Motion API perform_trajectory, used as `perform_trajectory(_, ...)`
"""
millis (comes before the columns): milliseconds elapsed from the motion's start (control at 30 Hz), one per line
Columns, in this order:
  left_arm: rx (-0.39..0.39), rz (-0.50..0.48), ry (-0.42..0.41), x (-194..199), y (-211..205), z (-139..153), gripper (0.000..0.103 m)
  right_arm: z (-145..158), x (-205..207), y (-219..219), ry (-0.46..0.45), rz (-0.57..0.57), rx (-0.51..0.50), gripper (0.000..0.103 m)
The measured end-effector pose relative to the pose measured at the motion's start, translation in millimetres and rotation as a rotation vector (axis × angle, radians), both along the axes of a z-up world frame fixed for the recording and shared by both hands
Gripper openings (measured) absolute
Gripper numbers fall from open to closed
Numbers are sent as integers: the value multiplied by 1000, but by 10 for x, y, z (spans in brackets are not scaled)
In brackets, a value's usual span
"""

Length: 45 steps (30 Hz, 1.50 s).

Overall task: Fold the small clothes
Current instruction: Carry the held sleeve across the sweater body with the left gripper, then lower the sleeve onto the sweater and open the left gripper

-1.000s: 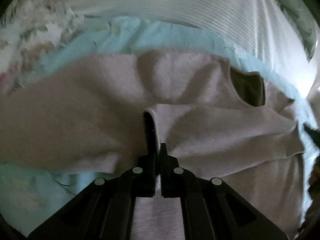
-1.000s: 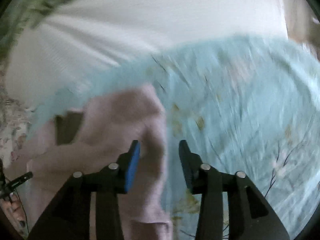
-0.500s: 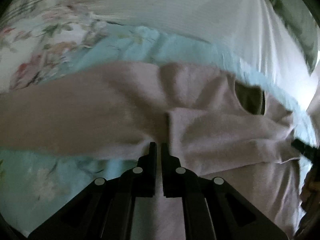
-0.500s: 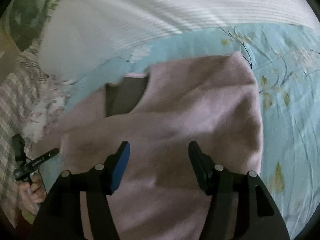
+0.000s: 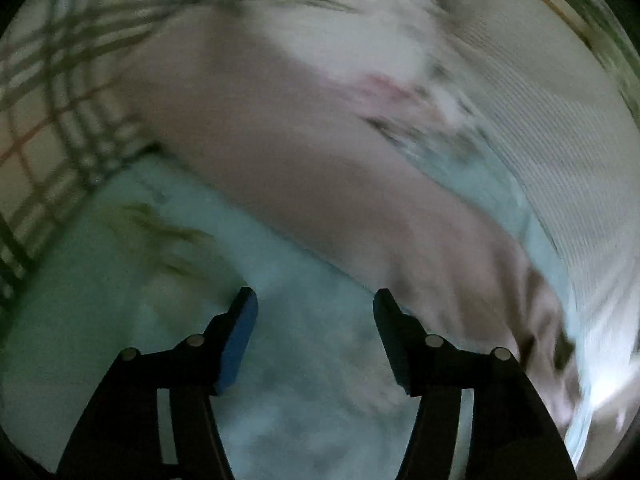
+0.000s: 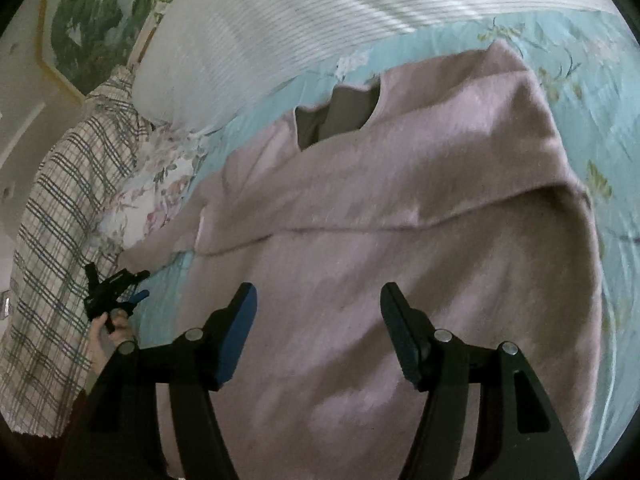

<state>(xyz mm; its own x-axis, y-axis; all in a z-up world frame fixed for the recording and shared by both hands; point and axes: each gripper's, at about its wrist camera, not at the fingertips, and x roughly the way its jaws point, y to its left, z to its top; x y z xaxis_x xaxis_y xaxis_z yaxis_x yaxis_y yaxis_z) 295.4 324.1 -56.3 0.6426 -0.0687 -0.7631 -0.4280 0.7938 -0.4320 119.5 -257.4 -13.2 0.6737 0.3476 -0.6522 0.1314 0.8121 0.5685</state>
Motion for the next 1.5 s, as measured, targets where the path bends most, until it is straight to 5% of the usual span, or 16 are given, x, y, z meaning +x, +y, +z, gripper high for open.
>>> perform_trajectory(100, -32, 78, -36, 78, 321, -24, 61, -11, -26, 71, 7, 11, 4, 65)
perform_trajectory(267, 52, 209, -40, 359, 681, 51, 60, -7, -33, 153, 18, 33, -8, 65)
perform_trajectory(300, 71, 227, -33, 420, 757, 61, 52, -9, -42, 157, 17, 35, -8, 65)
perform_trajectory(333, 92, 239, -20, 470, 829, 64, 23, -7, -47, 161, 16, 36, -5, 65)
perform_trajectory(367, 84, 234, -23, 484, 875, 65, 8, -6, -51, 158, 14, 36, -2, 65)
perform_trajectory(500, 123, 197, -113, 325, 788, 318, 3, 2, -106, 137, 5, 25, -3, 65)
perform_trajectory(667, 193, 52, -229, 72, 165, 783, 3, 12, -178, 88, -10, 9, 9, 65)
perform_trajectory(967, 183, -393, -382, -93, -1843, 1311, 3, 90, -441, -89, -50, -51, 24, 65)
perform_trajectory(1500, 188, -812, -288, 70, -4598, 634, 3, 7, -997, -769, -60, -237, 43, 65)
